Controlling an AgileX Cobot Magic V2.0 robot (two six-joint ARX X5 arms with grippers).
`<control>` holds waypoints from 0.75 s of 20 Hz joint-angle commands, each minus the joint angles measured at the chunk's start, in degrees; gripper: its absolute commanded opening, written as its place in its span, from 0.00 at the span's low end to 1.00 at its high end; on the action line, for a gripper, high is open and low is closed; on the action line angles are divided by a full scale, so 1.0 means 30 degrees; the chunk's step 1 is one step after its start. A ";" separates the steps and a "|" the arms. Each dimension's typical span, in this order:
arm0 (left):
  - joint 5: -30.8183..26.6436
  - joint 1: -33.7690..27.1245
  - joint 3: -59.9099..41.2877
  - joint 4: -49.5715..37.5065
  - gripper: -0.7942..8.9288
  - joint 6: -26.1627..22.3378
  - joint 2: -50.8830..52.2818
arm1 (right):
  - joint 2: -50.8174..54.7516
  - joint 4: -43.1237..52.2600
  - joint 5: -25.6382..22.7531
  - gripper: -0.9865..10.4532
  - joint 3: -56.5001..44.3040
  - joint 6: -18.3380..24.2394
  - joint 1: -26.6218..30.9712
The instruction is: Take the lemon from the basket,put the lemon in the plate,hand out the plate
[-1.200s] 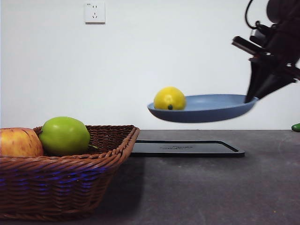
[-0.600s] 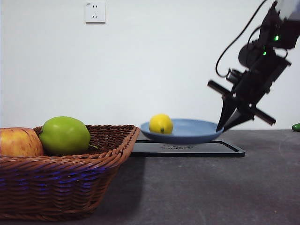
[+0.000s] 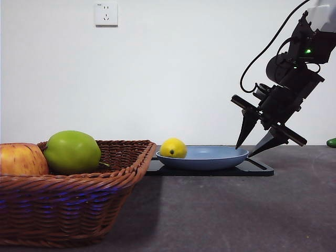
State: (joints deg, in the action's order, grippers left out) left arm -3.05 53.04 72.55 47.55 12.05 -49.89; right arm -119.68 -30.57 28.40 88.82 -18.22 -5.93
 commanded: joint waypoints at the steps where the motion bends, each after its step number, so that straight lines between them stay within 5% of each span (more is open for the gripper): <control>1: -0.1282 0.0175 0.0364 -0.0160 0.44 -0.0532 -0.0109 | 0.0925 -0.0299 0.0058 0.25 0.0510 0.0284 0.0211; 7: -0.7373 0.0131 0.0364 -0.2565 0.37 -0.3570 -0.1384 | 0.6062 -0.3876 -0.0022 0.20 0.0510 0.3563 0.0474; 11: -0.7439 -0.0546 0.0364 -0.3796 0.10 -0.6331 -0.3789 | 0.9777 -0.6623 -0.0153 0.11 0.0510 0.5173 -0.0051; 13: -0.7351 -0.1224 0.0364 -0.3730 0.09 -0.7104 -0.5195 | 1.1526 -0.7657 -0.0772 0.09 0.0510 0.5617 -0.0452; 15: -0.7104 -0.2193 0.0364 -0.3162 0.09 -0.7424 -0.6353 | 1.3180 -0.8444 -0.3555 0.09 0.0503 0.5719 -0.1326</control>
State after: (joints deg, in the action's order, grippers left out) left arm -24.32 46.19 72.58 38.37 -8.58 -68.69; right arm -79.20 -56.16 18.96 89.19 -2.02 -9.85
